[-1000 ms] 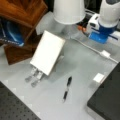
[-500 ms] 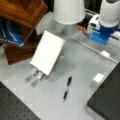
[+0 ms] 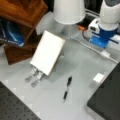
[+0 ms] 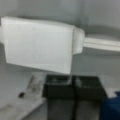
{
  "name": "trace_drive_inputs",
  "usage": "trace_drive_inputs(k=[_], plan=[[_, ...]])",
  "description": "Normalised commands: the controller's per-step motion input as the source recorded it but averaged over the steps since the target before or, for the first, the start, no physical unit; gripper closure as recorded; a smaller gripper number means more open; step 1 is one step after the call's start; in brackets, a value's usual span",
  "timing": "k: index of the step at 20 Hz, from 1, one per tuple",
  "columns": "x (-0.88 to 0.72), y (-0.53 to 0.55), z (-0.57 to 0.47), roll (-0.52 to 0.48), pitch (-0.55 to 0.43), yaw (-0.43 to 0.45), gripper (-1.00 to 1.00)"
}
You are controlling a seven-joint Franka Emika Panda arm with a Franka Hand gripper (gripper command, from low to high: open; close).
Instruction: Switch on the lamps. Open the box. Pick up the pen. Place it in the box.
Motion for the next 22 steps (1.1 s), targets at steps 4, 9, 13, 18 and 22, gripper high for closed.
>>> trace_drive_inputs(k=[4,9,13,18,22], plan=[[-0.48,-0.06,-0.40,0.067,-0.373,0.032,1.00],[-0.57,-0.06,-0.45,0.067,-0.392,0.034,1.00],[-0.60,-0.07,-0.49,0.058,-0.432,0.031,1.00],[-0.64,-0.07,-0.42,0.046,-0.435,0.041,1.00],[-0.72,-0.09,-0.44,0.030,-0.450,0.064,1.00]])
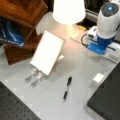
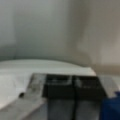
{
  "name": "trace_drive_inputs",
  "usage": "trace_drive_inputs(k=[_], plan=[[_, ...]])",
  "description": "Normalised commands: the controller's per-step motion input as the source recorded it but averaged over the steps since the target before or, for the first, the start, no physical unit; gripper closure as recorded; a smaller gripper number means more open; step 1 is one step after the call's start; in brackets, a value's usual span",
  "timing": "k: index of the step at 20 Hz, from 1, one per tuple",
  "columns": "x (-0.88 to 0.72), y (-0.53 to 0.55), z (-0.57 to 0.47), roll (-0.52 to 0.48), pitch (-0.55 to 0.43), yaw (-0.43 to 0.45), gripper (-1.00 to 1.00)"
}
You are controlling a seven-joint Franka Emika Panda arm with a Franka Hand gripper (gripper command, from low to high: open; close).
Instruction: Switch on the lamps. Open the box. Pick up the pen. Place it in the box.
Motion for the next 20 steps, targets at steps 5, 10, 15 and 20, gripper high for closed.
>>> trace_drive_inputs(k=[5,10,15,20], plan=[[-0.83,-0.13,-0.45,0.021,-0.462,0.066,1.00],[-0.83,-0.16,-0.25,0.023,-0.422,0.068,1.00],[-0.72,-0.16,-0.10,0.029,-0.381,0.076,1.00],[-0.58,-0.17,-0.08,0.072,-0.315,0.106,1.00]])
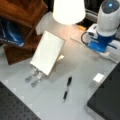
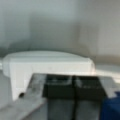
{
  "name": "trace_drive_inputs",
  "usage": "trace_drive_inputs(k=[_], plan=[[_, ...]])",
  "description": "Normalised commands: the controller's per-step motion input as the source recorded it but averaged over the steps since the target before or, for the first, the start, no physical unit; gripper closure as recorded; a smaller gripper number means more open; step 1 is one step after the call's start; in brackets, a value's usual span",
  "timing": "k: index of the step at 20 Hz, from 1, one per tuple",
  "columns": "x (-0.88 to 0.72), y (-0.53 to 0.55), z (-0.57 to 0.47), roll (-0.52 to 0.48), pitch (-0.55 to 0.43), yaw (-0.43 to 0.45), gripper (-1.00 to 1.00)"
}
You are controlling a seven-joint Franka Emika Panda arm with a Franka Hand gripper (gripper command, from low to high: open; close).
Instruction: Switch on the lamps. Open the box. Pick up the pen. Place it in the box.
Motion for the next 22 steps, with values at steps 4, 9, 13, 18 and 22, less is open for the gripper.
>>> trace_drive_inputs(k=[4,9,13,18,22], plan=[[-0.38,-0.14,0.03,0.100,-0.260,0.075,1.00],[-0.15,-0.09,0.19,0.082,-0.156,-0.016,1.00],[0.02,-0.07,0.24,0.054,-0.041,-0.049,1.00],[0.14,-0.01,0.17,0.024,0.075,-0.089,1.00],[0.32,0.04,0.25,0.007,0.125,-0.129,1.00]])
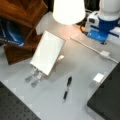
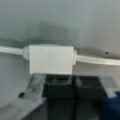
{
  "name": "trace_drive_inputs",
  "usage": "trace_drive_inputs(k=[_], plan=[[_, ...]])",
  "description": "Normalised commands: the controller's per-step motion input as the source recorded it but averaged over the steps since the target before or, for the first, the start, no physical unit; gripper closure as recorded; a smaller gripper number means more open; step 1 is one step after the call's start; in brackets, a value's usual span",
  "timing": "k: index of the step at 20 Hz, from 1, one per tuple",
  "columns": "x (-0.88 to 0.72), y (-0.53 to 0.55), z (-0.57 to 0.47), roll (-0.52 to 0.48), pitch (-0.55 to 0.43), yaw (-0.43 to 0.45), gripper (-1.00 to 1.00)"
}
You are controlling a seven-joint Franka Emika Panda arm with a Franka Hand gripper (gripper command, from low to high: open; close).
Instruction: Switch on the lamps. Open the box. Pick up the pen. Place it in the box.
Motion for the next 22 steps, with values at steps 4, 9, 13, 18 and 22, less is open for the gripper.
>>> trace_drive_inputs(k=[4,9,13,18,22], plan=[[0.38,0.07,0.33,-0.003,0.189,-0.129,-1.00],[0.31,0.10,0.26,-0.019,0.236,-0.096,-1.00],[0.26,0.08,0.19,-0.023,0.262,-0.051,-1.00],[0.27,0.06,0.25,-0.036,0.298,-0.030,-1.00],[0.34,0.07,0.31,-0.051,0.311,-0.046,-1.00]])
